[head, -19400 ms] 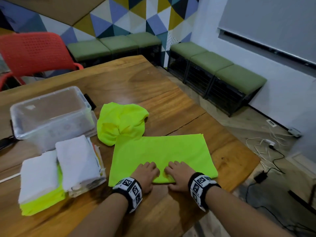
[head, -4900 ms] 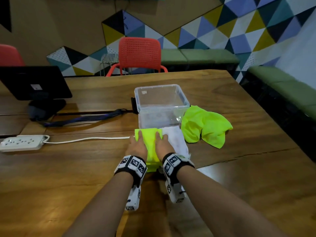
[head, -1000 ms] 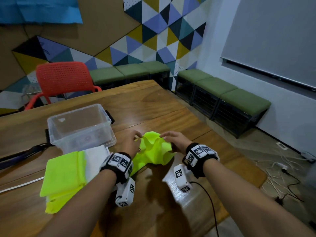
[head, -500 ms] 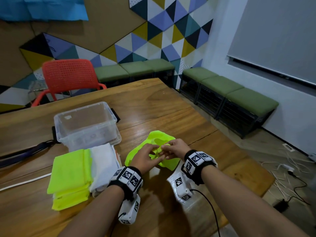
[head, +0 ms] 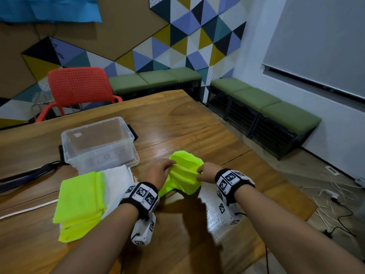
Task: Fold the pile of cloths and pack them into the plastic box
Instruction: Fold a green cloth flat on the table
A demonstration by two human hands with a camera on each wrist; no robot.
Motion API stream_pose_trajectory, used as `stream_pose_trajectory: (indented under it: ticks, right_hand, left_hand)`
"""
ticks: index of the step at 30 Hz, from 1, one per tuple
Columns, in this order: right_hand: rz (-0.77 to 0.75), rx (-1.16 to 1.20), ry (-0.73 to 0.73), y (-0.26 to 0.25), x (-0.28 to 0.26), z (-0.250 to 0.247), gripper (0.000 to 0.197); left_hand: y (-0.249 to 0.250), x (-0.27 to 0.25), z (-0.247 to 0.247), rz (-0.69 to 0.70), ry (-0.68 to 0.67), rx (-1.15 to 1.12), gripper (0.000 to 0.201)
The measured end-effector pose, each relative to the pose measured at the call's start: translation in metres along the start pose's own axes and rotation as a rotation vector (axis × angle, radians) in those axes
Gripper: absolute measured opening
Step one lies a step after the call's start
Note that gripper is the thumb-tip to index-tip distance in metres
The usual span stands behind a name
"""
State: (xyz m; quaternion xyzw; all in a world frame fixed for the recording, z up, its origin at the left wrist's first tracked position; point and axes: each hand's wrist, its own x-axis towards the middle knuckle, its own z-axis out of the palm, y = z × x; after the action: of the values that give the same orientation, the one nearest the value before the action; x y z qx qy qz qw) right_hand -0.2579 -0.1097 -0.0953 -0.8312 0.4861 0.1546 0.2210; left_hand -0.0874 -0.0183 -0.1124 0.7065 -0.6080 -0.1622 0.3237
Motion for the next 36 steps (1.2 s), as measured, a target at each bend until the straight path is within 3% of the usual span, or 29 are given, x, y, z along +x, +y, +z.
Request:
stream_pose_trajectory:
  ticks: [2, 5, 10, 12, 17, 21, 25, 26, 27, 29, 30, 33, 36]
  right_hand:
    - [0.082, -0.229, -0.078, 0.004, 0.0, 0.006, 0.034]
    - [0.217, -0.257, -0.042, 0.001, -0.002, 0.014, 0.018]
    - [0.14, -0.076, 0.205, -0.004, -0.003, 0.002, 0.016]
    - [0.084, 0.024, 0.32, -0.004, -0.003, -0.011, 0.019]
    - [-0.118, 0.197, 0.613, -0.009, -0.02, -0.068, 0.022]
    - [-0.28, 0.313, 0.978, -0.016, -0.052, -0.119, 0.022]
    - [-0.401, 0.265, 1.347, -0.031, -0.102, -0.161, 0.021]
    - [-0.398, 0.223, 1.351, -0.032, -0.107, -0.167, 0.02]
    - [-0.357, 0.133, 1.246, -0.033, -0.108, -0.172, 0.019]
    - [-0.226, -0.079, 0.902, -0.03, -0.102, -0.17, 0.022]
    - [-0.196, -0.116, 0.808, -0.025, -0.097, -0.167, 0.021]
    - [-0.172, -0.055, 0.779, -0.015, -0.093, -0.155, 0.022]
    - [-0.148, -0.009, 0.785, -0.011, -0.092, -0.149, 0.024]
  left_hand:
    - [-0.002, 0.001, -0.008, 0.013, 0.025, 0.033, 0.026]
    - [-0.005, 0.003, -0.014, 0.03, 0.018, 0.131, 0.028]
    - [-0.016, 0.006, -0.027, -0.189, 0.075, 0.15, 0.033]
    - [-0.018, 0.01, -0.037, -0.202, 0.084, 0.192, 0.033]
    - [0.007, 0.037, -0.078, -0.06, 0.207, 0.146, 0.029]
    - [0.058, 0.043, -0.126, 0.089, 0.42, -0.029, 0.035]
    - [0.103, 0.031, -0.163, 0.291, 0.654, -0.083, 0.044]
    - [0.104, 0.034, -0.165, 0.301, 0.659, -0.09, 0.044]
    - [0.103, 0.037, -0.165, 0.273, 0.619, -0.083, 0.043]
    - [0.093, 0.041, -0.156, 0.146, 0.45, -0.05, 0.039]
    - [0.086, 0.041, -0.15, 0.107, 0.381, -0.043, 0.036]
    - [0.075, 0.038, -0.134, 0.086, 0.313, -0.067, 0.03]
    - [0.069, 0.042, -0.131, 0.058, 0.372, -0.139, 0.023]
